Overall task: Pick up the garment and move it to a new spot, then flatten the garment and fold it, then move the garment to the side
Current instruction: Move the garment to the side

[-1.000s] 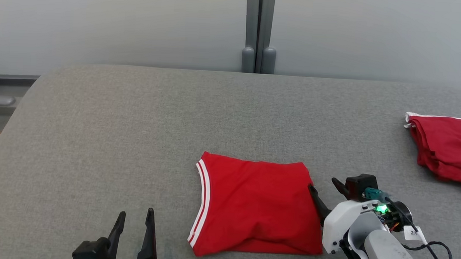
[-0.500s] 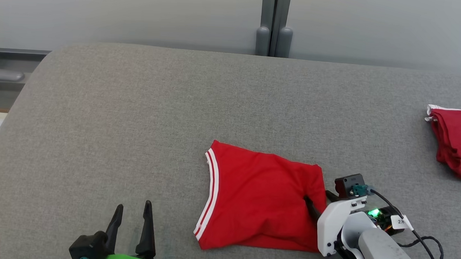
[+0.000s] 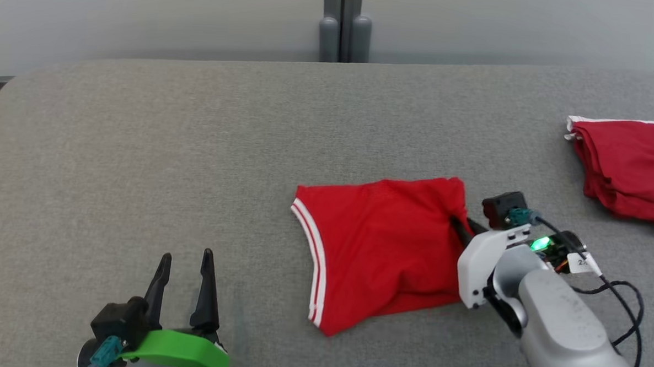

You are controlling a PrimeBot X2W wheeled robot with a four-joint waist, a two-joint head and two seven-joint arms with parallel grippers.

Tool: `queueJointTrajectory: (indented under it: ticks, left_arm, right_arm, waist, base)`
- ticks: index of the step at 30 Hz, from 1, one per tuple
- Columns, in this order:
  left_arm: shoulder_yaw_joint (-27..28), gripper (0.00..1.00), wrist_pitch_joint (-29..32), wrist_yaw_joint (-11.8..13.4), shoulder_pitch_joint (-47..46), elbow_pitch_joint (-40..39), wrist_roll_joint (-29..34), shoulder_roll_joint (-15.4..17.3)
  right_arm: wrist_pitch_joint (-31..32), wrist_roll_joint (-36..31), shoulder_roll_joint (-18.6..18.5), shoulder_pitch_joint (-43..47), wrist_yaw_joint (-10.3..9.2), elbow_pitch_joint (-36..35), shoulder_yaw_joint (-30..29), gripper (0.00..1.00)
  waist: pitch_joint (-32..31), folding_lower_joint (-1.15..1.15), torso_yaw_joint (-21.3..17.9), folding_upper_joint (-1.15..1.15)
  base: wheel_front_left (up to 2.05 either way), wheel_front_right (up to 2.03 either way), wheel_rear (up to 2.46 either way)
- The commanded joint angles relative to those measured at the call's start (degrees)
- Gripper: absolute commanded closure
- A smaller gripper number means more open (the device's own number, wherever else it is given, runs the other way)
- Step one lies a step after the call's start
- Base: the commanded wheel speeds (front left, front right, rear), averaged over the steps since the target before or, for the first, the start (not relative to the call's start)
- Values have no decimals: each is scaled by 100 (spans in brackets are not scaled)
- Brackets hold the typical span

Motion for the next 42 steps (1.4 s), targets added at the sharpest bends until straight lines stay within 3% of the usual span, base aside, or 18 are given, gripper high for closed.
queueJointTrajectory:
  ticks: [1, 10, 18, 30, 37, 42]
  left_arm:
    - [-1, 0, -16, -17, -143, -42, 71, 9]
    - [-108, 0, -16, -141, -572, -48, 308, 12]
    - [-298, 0, -16, -244, -802, 103, 447, 14]
    - [-396, 0, -16, -302, -872, 237, 489, 16]
    - [-413, 0, -16, -272, -903, 224, 413, 16]
    - [-483, 0, -16, -254, -916, 218, 353, 16]
  right_arm:
    - [14, -82, -133, -110, -10, -67, -106, 100]
    - [144, -322, -585, -459, -10, -545, -604, 100]
    - [182, -328, -643, -535, -10, -847, -855, 100]
    - [226, -316, -548, -722, -10, -1121, -674, 100]
    - [467, -318, -688, -1322, -10, -1229, -580, 100]
    - [766, -283, -996, -1814, -10, -1097, -563, 100]
  waist:
    - [240, 0, -418, 0]
    - [665, 0, -1381, 0]
    - [877, 0, -1860, 0]
    - [867, 0, -1829, 0]
    - [886, 0, -1685, 0]
    - [928, 0, -1545, 0]
  base:
    - [0, 0, 0]
    - [0, 0, 0]
    - [0, 0, 0]
    - [0, 0, 0]
    - [0, 0, 0]
    - [0, 0, 0]
